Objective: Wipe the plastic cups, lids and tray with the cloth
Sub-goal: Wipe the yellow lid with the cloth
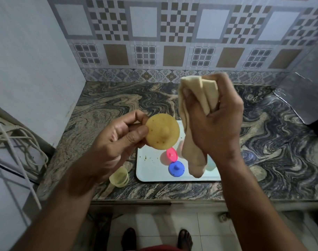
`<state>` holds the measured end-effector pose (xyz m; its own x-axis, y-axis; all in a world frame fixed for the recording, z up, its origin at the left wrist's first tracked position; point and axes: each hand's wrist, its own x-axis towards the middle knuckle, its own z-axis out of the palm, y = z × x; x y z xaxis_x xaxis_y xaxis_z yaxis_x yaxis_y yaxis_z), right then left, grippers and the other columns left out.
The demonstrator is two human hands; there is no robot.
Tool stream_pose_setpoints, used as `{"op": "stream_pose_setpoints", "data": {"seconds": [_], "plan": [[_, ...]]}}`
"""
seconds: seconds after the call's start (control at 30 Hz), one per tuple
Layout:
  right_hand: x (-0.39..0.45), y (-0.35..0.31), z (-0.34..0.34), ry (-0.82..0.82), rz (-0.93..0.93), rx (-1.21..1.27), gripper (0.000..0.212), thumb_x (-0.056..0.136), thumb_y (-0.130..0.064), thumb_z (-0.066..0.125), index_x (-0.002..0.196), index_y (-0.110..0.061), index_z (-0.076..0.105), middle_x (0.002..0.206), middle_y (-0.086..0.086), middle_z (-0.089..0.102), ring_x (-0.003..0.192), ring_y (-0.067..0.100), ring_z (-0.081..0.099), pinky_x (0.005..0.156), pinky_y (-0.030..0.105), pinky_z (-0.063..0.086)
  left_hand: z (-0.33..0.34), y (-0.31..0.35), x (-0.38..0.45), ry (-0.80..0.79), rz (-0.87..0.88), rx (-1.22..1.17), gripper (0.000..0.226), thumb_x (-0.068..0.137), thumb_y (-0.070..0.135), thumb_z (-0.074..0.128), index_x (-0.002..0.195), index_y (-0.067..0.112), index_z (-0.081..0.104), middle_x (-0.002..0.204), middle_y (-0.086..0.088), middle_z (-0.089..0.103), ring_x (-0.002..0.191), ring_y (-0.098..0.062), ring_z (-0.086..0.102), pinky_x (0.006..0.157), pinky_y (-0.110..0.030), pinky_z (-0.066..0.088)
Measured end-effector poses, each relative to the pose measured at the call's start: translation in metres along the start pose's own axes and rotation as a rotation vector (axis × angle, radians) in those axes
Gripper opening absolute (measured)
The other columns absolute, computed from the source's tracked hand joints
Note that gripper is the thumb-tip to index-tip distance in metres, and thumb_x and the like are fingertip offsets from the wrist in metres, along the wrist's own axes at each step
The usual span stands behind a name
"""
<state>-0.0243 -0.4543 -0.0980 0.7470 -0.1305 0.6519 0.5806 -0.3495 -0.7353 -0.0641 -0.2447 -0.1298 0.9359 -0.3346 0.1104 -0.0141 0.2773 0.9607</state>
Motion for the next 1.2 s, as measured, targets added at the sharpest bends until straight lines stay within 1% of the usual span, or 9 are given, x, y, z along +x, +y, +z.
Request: {"op": "stream_pose_setpoints", "data": {"seconds": [0.1, 0.2, 0.3, 0.6, 0.67, 0.77, 0.93, 1.03, 1.2], "plan": [[0.005, 0.004, -0.012, 0.051, 0.023, 0.097, 0.024, 0.095, -0.003, 0.074, 0.089, -0.016, 0.055, 0.067, -0.026, 0.057, 0.059, -0.01, 0.052, 0.059, 0.005, 0.039, -0.005, -0.005, 0.001, 0.052, -0.043, -0.106, 0.035, 0.079, 0.042, 0.087, 0.096, 0.018, 0.069, 0.086, -0.001, 0.059, 0.079, -0.014, 0.05, 0.07, -0.026, 0.042], [-0.001, 0.006, -0.021, -0.045, 0.054, 0.15, 0.018, 0.096, -0.002, 0.073, 0.092, -0.011, 0.058, 0.07, -0.021, 0.059, 0.06, -0.007, 0.053, 0.06, 0.009, 0.042, -0.007, -0.01, 0.001, 0.096, -0.071, -0.203, 0.007, 0.089, 0.021, 0.074, 0.092, 0.018, 0.068, 0.086, -0.001, 0.06, 0.076, -0.011, 0.053, 0.064, -0.018, 0.047], [-0.012, 0.004, -0.02, -0.136, 0.067, 0.171, 0.015, 0.096, -0.002, 0.073, 0.096, -0.011, 0.061, 0.077, -0.015, 0.062, 0.065, -0.006, 0.056, 0.063, 0.011, 0.044, -0.005, -0.008, 0.003, 0.136, -0.097, -0.237, 0.024, 0.093, 0.012, 0.052, 0.087, 0.021, 0.073, 0.085, -0.001, 0.062, 0.074, -0.011, 0.055, 0.062, -0.018, 0.05], [-0.02, 0.005, -0.007, -0.428, 0.186, 0.353, 0.014, 0.099, -0.009, 0.07, 0.106, -0.013, 0.059, 0.091, -0.013, 0.067, 0.078, 0.005, 0.062, 0.072, 0.021, 0.049, 0.0, 0.005, 0.013, 0.068, -0.15, -0.153, 0.021, 0.093, 0.017, 0.056, 0.09, 0.019, 0.077, 0.084, -0.006, 0.063, 0.073, -0.01, 0.061, 0.064, -0.017, 0.052], [-0.022, 0.004, -0.004, -0.378, 0.213, 0.405, 0.013, 0.097, -0.008, 0.07, 0.104, -0.009, 0.059, 0.089, -0.01, 0.067, 0.077, 0.007, 0.063, 0.071, 0.023, 0.05, 0.001, 0.005, 0.014, 0.069, -0.153, -0.186, 0.011, 0.088, 0.025, 0.073, 0.096, 0.019, 0.079, 0.089, -0.007, 0.066, 0.077, -0.01, 0.063, 0.067, -0.019, 0.054], [-0.029, -0.001, 0.004, -0.143, 0.249, 0.446, 0.016, 0.098, -0.008, 0.071, 0.103, -0.003, 0.057, 0.089, 0.0, 0.067, 0.075, 0.008, 0.063, 0.068, 0.024, 0.051, 0.009, -0.005, 0.011, 0.025, -0.095, -0.32, 0.055, 0.071, 0.041, 0.093, 0.117, 0.017, 0.075, 0.107, -0.01, 0.069, 0.093, -0.016, 0.066, 0.081, -0.024, 0.056], [-0.041, -0.009, 0.015, 0.037, 0.194, 0.308, 0.019, 0.097, -0.017, 0.073, 0.102, -0.009, 0.056, 0.084, -0.009, 0.068, 0.068, 0.003, 0.064, 0.062, 0.021, 0.053, 0.046, -0.025, 0.008, 0.234, 0.074, -0.324, 0.06, 0.071, 0.018, 0.093, 0.127, 0.01, 0.071, 0.128, -0.017, 0.073, 0.12, -0.031, 0.068, 0.108, -0.044, 0.053], [-0.041, -0.008, 0.009, -0.015, 0.127, 0.138, 0.023, 0.095, -0.024, 0.076, 0.104, -0.012, 0.059, 0.089, -0.008, 0.07, 0.07, 0.007, 0.068, 0.059, 0.03, 0.056, 0.047, -0.027, 0.01, 0.311, 0.108, -0.243, 0.048, 0.073, 0.011, 0.084, 0.12, 0.014, 0.076, 0.122, -0.013, 0.077, 0.115, -0.025, 0.073, 0.097, -0.035, 0.058], [-0.028, -0.003, -0.008, -0.179, 0.105, 0.026, 0.022, 0.092, -0.022, 0.08, 0.103, -0.014, 0.063, 0.089, -0.009, 0.07, 0.071, 0.013, 0.068, 0.06, 0.035, 0.055, 0.03, -0.016, 0.004, 0.158, 0.071, -0.038, 0.037, 0.075, 0.012, 0.082, 0.112, 0.012, 0.077, 0.103, -0.007, 0.08, 0.096, -0.018, 0.076, 0.084, -0.029, 0.06]]}}
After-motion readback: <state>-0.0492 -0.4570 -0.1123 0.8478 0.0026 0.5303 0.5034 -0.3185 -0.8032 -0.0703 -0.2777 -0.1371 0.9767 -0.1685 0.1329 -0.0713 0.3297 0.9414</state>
